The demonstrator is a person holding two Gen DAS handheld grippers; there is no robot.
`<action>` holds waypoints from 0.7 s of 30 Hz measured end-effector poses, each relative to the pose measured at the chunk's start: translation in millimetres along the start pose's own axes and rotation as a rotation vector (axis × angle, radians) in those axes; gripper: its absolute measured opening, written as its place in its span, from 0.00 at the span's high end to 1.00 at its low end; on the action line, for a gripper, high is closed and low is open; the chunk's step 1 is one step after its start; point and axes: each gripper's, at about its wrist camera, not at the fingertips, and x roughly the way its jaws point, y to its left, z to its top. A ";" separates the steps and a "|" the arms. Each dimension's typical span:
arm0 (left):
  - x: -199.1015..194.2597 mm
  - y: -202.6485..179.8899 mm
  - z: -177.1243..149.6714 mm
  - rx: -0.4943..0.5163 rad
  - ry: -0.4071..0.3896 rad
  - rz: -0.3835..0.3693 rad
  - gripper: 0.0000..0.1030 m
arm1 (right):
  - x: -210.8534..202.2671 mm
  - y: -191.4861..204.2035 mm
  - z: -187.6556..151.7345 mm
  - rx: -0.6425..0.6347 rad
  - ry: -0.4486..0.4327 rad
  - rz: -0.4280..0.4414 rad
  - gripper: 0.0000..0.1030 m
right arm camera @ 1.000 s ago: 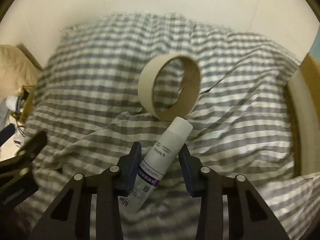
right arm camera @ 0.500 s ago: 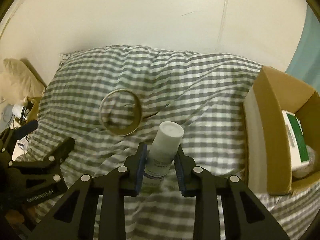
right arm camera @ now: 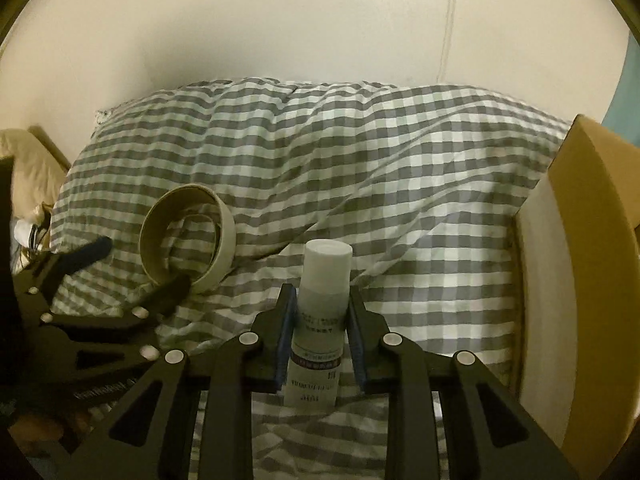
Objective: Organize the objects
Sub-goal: 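Grasp the white tube upright with the right tool, then grasp the beige tape roll rim with the left tool while the right tool holds the tube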
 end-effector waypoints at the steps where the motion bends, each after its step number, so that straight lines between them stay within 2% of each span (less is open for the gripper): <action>1: 4.4 -2.9 1.0 0.007 0.008 0.005 0.00 | 0.8 -0.2 0.7 0.003 -0.001 0.003 0.77; 5: 18.5 -8.0 6.1 0.008 0.030 -0.003 0.00 | 3.4 0.4 -0.2 0.010 0.000 0.003 0.77; 7: 26.6 -9.9 7.6 0.013 0.049 0.020 0.00 | 3.1 0.9 0.0 0.010 0.000 0.003 0.77; 9: 30.9 -10.2 7.0 0.013 0.059 0.015 0.06 | 2.3 0.6 -0.2 0.014 -0.002 0.003 0.77; 11: 29.6 -8.8 5.1 0.005 0.057 0.009 0.23 | 0.5 -0.6 -0.5 0.021 -0.005 0.003 0.77; 13: 26.1 -5.9 3.6 -0.009 0.057 -0.003 0.23 | -0.3 -1.2 -0.4 0.021 -0.005 0.004 0.77; 16: 14.0 -4.1 0.0 -0.012 0.050 0.019 0.23 | -5.4 -0.1 -0.4 0.018 -0.005 0.002 0.77; 21: -30.5 -1.4 -7.3 -0.028 0.004 0.065 0.23 | -29.1 4.8 -0.8 0.003 -0.020 0.002 0.77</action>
